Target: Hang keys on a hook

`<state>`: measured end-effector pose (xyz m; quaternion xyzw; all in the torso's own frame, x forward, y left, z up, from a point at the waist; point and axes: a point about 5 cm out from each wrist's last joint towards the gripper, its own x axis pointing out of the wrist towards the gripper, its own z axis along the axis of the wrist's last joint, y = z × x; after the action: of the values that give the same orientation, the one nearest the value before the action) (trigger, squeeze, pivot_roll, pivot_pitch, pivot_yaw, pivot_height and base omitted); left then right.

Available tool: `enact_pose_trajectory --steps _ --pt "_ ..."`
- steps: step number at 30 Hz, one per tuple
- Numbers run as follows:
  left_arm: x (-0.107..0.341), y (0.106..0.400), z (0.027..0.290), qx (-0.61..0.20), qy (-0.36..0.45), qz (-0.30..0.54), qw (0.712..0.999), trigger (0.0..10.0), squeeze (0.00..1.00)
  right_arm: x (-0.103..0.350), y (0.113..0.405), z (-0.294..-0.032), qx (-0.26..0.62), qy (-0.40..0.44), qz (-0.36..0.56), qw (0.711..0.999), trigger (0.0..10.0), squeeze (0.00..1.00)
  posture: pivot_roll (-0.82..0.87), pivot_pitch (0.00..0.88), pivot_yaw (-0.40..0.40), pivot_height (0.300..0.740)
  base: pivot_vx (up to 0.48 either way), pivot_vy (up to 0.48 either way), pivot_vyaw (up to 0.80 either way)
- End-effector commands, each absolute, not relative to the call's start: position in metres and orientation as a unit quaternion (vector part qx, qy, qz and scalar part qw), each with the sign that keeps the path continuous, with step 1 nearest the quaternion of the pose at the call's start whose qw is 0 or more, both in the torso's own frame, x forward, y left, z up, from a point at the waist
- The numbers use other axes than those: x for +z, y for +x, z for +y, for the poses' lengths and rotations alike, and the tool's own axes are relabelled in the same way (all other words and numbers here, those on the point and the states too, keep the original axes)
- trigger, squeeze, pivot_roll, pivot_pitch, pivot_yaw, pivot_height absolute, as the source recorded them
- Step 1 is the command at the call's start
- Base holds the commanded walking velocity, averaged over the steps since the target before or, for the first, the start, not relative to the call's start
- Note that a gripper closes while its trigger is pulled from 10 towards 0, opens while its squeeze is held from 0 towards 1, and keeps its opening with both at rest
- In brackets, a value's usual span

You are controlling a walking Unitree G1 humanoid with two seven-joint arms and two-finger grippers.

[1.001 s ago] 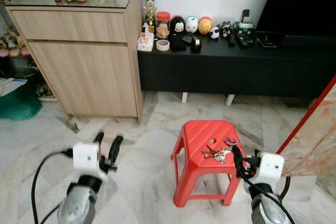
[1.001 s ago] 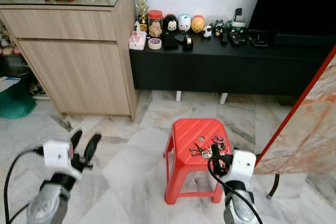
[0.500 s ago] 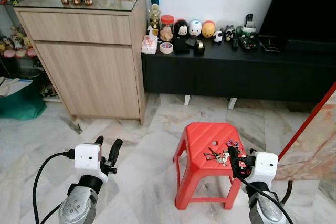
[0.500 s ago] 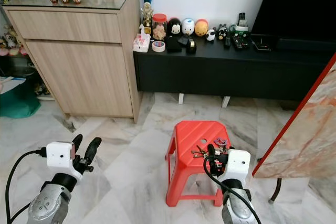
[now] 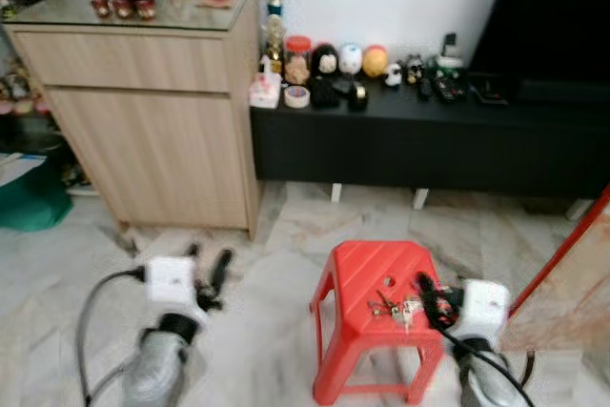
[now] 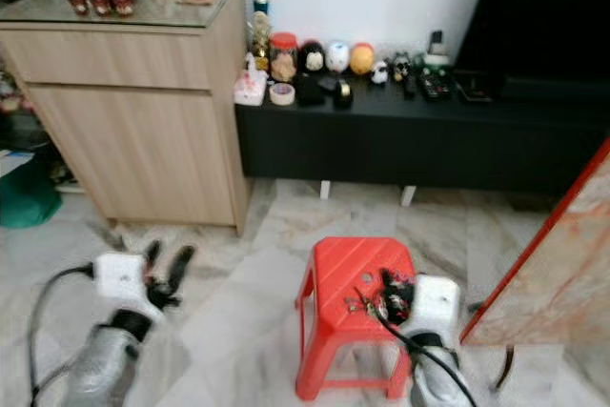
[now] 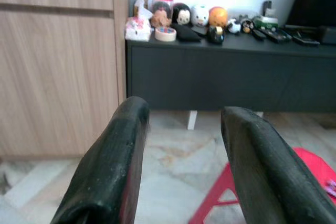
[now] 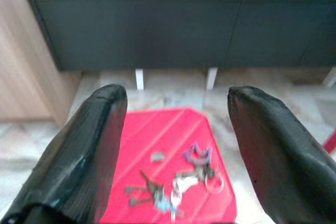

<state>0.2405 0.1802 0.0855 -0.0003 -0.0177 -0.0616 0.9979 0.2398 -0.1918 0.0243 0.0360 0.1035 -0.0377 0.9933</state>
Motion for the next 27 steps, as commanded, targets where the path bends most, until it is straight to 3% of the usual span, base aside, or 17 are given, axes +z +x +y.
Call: enact_pose_trajectory --steps 1,8,20,27 --pt "0.0841 0.2408 0.1846 -0.053 -0.001 -0.012 0.999 10.0 0.0 0.0239 0.2423 -0.1844 -0.027 0.04 0.107 0.993 10.0 0.0 0.07 0.0 -0.078 0.74 0.326 0.0 0.0" --pt "0.0825 0.2412 0.1833 -0.053 -0.003 -0.01 0.999 10.0 0.0 0.0234 0.2436 -0.1841 -0.019 0.033 0.111 0.993 10.0 0.0 0.07 0.0 -0.079 0.74 0.32 0.0 0.0" --pt "0.0792 0.2428 0.1832 -0.05 -0.004 -0.002 0.999 10.0 0.0 0.0242 0.2473 -0.1843 -0.013 0.019 0.11 0.994 10.0 0.0 0.08 0.0 -0.085 0.74 0.0 0.0 0.03" --pt "0.0803 0.2432 0.1851 -0.044 -0.003 -0.004 0.999 10.0 0.0 0.0222 0.2466 -0.1855 -0.017 0.022 0.114 0.993 10.0 0.0 0.08 0.0 -0.084 0.74 0.268 0.0 0.18"
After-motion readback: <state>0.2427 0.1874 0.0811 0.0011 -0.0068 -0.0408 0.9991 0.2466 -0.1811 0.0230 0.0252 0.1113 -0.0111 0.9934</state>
